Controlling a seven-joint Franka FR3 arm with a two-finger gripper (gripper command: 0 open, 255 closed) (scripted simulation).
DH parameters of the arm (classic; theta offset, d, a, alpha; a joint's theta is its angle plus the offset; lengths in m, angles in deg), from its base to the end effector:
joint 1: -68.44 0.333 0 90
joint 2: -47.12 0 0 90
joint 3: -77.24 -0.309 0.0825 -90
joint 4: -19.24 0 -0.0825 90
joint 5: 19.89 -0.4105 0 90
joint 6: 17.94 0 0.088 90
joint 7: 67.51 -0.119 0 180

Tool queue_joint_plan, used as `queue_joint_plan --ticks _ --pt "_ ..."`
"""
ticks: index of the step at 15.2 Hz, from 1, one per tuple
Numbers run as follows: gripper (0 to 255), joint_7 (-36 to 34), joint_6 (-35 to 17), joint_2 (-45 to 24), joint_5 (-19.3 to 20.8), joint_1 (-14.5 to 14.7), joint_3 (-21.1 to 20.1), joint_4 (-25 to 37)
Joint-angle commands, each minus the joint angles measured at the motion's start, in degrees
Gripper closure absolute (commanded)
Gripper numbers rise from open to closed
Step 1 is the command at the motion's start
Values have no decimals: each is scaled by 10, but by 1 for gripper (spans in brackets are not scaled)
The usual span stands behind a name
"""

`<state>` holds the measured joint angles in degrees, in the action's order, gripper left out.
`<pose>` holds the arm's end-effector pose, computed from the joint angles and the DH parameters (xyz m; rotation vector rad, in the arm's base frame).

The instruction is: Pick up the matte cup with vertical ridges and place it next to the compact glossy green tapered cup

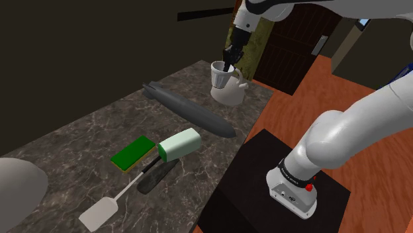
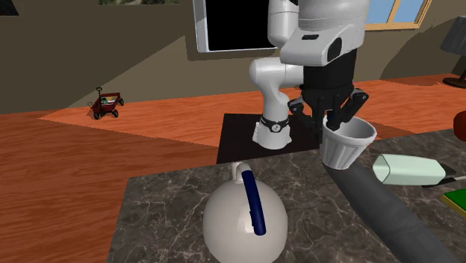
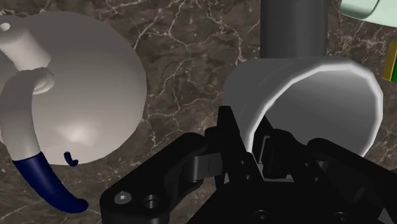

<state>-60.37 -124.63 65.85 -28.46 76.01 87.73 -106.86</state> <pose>0.4827 -0.0158 0.4873 -2.9388 -0.0578 0.0022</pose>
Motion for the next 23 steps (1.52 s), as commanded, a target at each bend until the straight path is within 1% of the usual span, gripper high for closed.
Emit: queue_joint_plan --ticks 1,7,13,18,23 --pt "255 -26 -6 -15 -9 13 -18 13" --pt "255 -96 -24 -72 -28 47 -64 66" --pt "255 -164 -33 -144 -34 78 -105 142" --pt "255 -221 -32 -216 -29 104 -132 226" --pt "255 -276 -19 -299 -16 132 -154 332"
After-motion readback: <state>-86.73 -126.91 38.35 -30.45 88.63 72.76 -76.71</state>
